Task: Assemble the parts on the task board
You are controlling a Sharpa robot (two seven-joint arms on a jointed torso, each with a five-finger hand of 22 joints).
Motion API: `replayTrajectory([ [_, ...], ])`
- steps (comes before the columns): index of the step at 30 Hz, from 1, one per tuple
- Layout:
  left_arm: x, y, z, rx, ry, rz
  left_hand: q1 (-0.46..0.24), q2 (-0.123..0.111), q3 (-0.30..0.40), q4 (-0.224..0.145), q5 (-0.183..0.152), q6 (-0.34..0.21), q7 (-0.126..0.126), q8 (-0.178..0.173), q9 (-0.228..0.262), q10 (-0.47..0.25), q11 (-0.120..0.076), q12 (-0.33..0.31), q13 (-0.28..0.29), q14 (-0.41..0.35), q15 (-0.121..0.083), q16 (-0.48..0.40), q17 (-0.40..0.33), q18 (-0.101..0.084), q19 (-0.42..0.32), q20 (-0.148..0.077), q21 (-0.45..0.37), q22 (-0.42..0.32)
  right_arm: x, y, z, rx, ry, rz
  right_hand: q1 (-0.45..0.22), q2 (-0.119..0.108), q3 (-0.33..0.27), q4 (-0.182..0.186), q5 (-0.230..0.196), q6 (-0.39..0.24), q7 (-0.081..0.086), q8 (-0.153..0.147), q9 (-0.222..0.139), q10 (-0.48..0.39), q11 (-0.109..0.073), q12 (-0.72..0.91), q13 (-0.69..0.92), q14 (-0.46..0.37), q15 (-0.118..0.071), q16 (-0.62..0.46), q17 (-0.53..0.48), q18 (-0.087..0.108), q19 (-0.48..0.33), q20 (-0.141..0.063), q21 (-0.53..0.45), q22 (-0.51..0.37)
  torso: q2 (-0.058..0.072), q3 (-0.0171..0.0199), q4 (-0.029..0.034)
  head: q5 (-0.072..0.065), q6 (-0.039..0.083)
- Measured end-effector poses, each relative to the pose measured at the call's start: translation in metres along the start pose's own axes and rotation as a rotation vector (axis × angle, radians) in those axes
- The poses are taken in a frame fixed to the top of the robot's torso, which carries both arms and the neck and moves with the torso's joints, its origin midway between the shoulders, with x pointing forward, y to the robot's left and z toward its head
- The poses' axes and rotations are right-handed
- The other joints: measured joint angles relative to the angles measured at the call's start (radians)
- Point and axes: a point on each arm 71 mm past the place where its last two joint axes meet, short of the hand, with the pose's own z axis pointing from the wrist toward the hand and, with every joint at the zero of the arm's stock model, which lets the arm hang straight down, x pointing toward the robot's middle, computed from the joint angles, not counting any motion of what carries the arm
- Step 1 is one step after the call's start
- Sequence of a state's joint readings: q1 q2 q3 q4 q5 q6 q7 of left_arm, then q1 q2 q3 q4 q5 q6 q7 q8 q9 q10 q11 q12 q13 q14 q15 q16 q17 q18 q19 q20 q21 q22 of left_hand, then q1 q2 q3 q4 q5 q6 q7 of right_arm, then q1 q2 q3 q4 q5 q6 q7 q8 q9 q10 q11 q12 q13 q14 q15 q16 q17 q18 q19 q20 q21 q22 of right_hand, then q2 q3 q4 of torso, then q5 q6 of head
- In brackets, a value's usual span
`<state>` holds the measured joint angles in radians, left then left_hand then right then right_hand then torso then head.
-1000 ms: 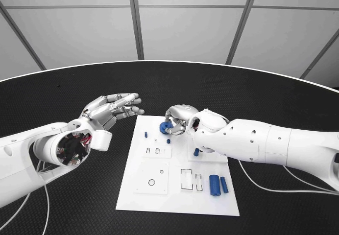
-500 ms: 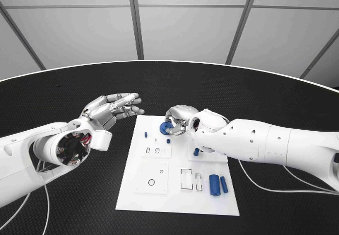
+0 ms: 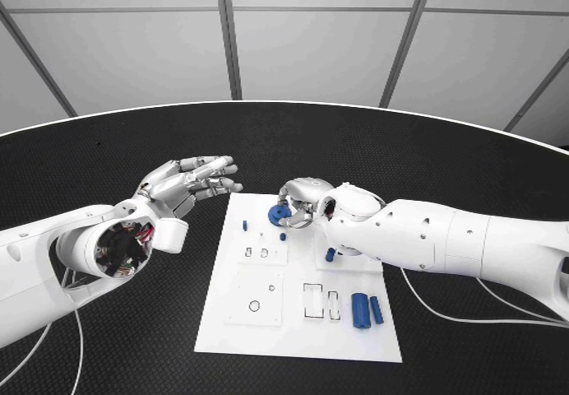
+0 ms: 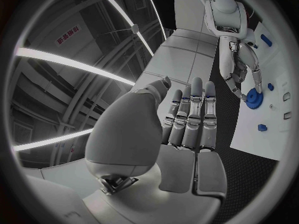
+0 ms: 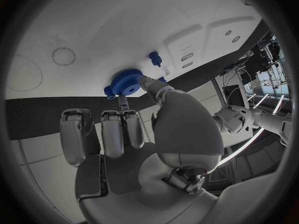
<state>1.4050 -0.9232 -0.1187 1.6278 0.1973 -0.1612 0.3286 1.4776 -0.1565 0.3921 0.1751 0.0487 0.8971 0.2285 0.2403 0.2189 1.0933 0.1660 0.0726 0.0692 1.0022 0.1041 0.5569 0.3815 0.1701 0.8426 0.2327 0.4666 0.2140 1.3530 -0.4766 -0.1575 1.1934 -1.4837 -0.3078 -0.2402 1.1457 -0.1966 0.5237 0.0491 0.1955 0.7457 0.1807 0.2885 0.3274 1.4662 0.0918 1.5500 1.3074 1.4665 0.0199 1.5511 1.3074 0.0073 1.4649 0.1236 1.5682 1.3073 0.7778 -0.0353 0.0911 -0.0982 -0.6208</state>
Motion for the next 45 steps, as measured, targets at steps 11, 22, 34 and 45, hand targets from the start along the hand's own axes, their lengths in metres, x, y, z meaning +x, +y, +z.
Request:
replayTrajectory([
  [11,0.000,0.000,0.000,0.000,-0.001,0.000,-0.008,0.001,0.004,-0.004,0.000,0.000,0.000,0.000,0.002,0.000,0.000,0.000,0.000,0.000,0.000,0.000,0.002,0.000,-0.003,0.003,0.000,0.000,0.001,-0.006,-0.001,0.018,0.017,-0.007,-0.041,0.015,-0.029,0.039,0.017,0.016,0.005,-0.001,-0.001,0.000,0.000,0.000,0.000,0.000,0.000,0.000,0.000,0.000,0.000,0.000,0.000,0.000,0.000,0.0000,-0.0004,0.000,-0.001],
  [22,-0.001,0.000,-0.001,0.001,-0.002,0.000,-0.008,0.001,0.004,-0.004,0.000,0.000,0.000,0.000,0.001,0.000,0.000,0.000,0.000,0.000,0.000,0.000,0.001,0.000,-0.003,0.003,0.000,0.000,-0.002,-0.014,-0.007,0.025,-0.009,0.001,-0.050,0.024,-0.028,0.048,0.047,0.016,0.005,-0.008,-0.005,0.000,0.000,0.000,0.001,0.000,0.000,0.000,0.000,0.000,0.000,0.000,0.000,0.000,-0.001,-0.0002,-0.0012,0.000,0.001],
  [34,-0.003,0.000,0.000,0.001,-0.005,0.001,-0.008,0.001,0.007,-0.001,0.000,0.000,0.000,0.000,0.001,0.000,0.000,0.000,0.000,0.000,0.000,0.000,0.001,0.000,-0.003,0.003,0.000,0.000,-0.017,-0.027,-0.052,-0.053,-0.147,0.167,-0.032,0.027,-0.007,0.027,0.071,0.049,-0.004,-0.008,-0.005,0.000,0.000,0.000,0.001,0.000,-0.001,0.000,0.001,0.000,0.000,0.000,0.000,0.000,-0.011,0.0006,-0.0105,-0.003,0.006],
  [45,-0.005,0.001,0.009,0.001,0.000,0.002,-0.008,0.001,0.007,-0.001,0.000,0.000,0.000,0.000,0.001,0.000,0.000,0.000,0.000,0.000,0.000,0.000,0.001,0.000,-0.003,0.003,0.000,0.000,-0.031,-0.115,-0.108,-0.012,-0.214,0.324,0.044,0.001,0.017,-0.038,0.041,0.089,-0.025,-0.008,-0.007,0.000,-0.008,-0.045,0.000,0.000,-0.036,-0.024,0.001,0.000,0.002,-0.027,-0.056,0.000,-0.037,0.0058,-0.0325,-0.025,0.012],
])
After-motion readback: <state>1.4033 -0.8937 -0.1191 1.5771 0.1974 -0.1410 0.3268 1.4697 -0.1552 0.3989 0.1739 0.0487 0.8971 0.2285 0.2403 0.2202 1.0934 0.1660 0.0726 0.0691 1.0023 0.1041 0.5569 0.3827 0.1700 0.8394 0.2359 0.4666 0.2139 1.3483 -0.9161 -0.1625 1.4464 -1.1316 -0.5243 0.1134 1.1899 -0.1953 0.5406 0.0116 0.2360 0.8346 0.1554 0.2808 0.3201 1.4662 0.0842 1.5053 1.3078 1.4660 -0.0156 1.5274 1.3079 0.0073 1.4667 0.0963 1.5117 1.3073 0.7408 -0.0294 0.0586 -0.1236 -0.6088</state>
